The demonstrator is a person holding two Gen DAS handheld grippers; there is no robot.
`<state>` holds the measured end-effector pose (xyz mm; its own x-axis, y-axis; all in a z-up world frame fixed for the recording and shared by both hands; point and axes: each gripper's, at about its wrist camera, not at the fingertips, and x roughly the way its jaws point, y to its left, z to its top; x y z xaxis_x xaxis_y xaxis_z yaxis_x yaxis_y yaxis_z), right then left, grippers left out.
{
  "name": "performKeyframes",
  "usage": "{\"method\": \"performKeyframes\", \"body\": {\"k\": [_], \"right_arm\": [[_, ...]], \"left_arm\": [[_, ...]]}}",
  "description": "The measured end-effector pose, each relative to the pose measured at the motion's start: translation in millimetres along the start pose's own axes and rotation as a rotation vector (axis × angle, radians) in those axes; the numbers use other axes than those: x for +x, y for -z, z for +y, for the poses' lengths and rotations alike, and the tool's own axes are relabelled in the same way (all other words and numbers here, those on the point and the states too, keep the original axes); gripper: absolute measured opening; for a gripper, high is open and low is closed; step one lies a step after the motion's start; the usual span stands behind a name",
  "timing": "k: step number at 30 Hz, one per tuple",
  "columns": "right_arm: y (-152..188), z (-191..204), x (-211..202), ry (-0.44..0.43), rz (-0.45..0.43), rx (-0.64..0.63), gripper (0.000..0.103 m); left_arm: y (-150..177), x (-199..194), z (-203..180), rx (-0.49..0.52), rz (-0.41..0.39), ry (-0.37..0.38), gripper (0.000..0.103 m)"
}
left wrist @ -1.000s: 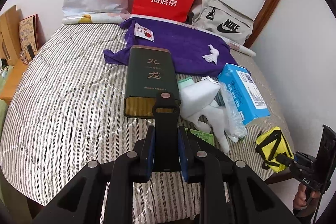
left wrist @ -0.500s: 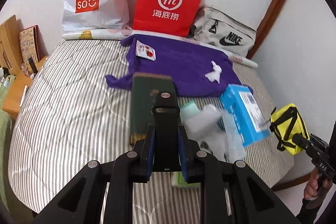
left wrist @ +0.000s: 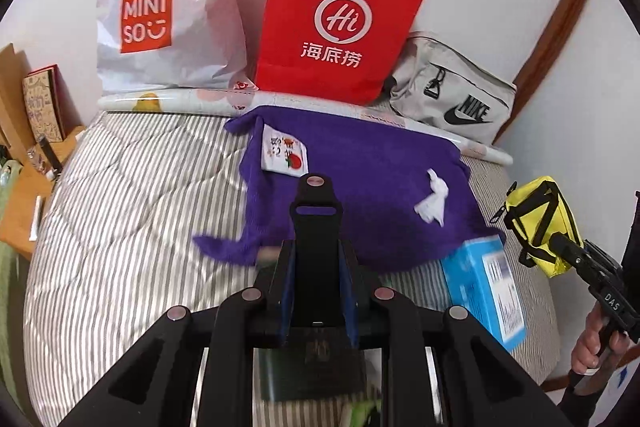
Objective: Organize soft objects
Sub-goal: 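Lower the yellow pouch onto the purple towel and open the right tool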
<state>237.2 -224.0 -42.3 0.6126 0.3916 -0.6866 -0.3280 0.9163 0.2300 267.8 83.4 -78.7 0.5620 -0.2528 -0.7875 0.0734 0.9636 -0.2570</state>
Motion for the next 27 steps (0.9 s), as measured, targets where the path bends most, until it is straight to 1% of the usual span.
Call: {"method": "performKeyframes", "body": {"k": [6,10,12,16,17,19,25,27], "right_arm": [[-26,-30,50,0.026,0.036,0.031,0.02],[-35,-49,80,0.056,0.067,0.047,0.02],[-37,-55,94,0.033,0.083,0.064,0.02],[-39,-51,115,-0.018,0.118,0.03,0.02],[-39,-50,124,-0.048,0.144,0.034,0.02],[-38,-50,136,-0.073,0.176,0.034,0.02],[-34,-42,159,-0.109,0.262,-0.004,0.022],[-33,-41,167,-0.097,0.288,-0.011,0.024]], "left_arm": [[-31,34,1,0.008,0.027,-0.009,0.02],[-48,58,2,0.015,0.057,-0.008,0.02],[-53,72,2,0.022,0.076,-0.008,0.02],[-60,99,3,0.033,0.121,-0.017,0.02],[-61,104,3,0.034,0.132,-0.026,0.02],[-61,116,4,0.037,0.155,-0.027,0.02],[-59,139,5,0.047,0.221,-0.027,0.02],[-59,145,7,0.041,0.236,-0.024,0.02]]}}
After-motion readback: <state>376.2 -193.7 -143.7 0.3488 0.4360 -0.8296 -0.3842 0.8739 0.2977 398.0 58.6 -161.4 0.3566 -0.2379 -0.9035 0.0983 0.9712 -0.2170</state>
